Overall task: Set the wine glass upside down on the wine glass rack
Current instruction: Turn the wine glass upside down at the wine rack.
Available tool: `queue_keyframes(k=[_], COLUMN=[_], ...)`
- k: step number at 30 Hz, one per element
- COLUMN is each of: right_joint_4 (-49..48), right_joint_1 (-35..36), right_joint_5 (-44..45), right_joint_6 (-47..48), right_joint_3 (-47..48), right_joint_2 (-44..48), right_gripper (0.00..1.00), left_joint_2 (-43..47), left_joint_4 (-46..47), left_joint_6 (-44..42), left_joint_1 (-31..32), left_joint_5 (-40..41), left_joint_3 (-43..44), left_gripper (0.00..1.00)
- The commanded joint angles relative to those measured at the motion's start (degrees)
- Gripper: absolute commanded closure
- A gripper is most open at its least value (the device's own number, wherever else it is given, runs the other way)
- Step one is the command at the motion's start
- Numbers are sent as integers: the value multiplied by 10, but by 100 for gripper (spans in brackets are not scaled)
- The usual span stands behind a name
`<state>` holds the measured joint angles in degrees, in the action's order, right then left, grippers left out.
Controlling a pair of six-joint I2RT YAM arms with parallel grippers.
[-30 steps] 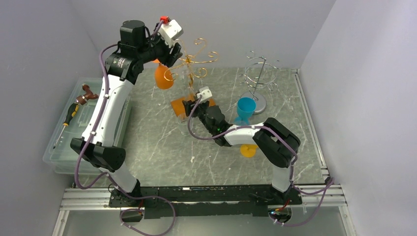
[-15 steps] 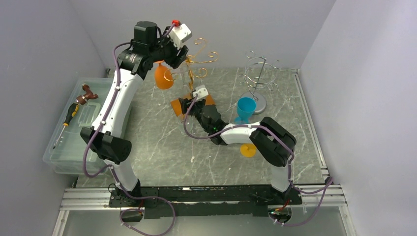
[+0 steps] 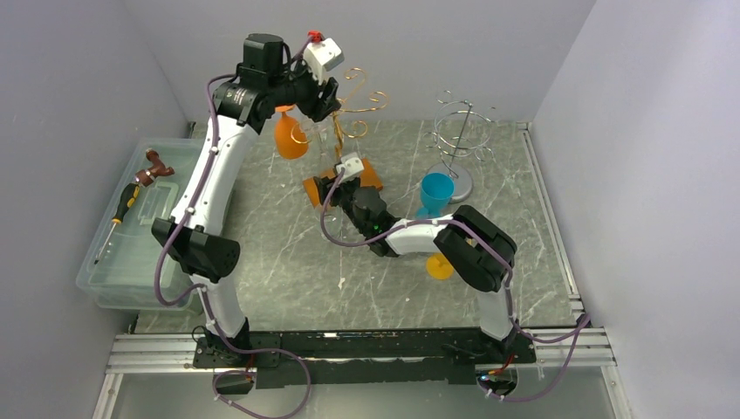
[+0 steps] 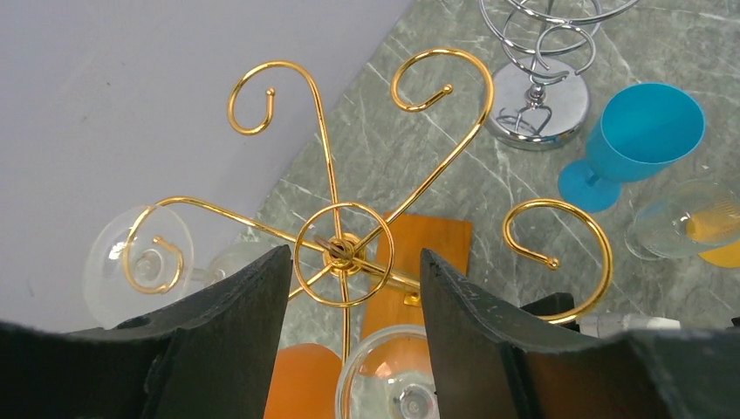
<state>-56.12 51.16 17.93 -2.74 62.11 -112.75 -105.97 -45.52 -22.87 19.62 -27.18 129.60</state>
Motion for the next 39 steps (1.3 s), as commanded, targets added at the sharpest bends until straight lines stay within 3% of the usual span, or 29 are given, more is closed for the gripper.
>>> queue_keyframes(k=[1, 21, 39], right_joint_4=[-35, 0, -56], right_joint_1=[1, 2, 19], right_joint_5=[-8, -34, -68], right_joint_6=[11, 41, 102], right_joint_3=[31, 79, 30], right_joint_2=[-1, -31, -10], right_gripper=[75, 75, 79], left_joint_2=[-15, -37, -35], left_joint_4=[-10, -37, -36], left_joint_6=[19, 9, -1], left_joint_1=[3, 9, 12], left_joint_5=[-6, -1, 18], left_joint_3=[30, 49, 42], left_gripper=[40, 40, 41])
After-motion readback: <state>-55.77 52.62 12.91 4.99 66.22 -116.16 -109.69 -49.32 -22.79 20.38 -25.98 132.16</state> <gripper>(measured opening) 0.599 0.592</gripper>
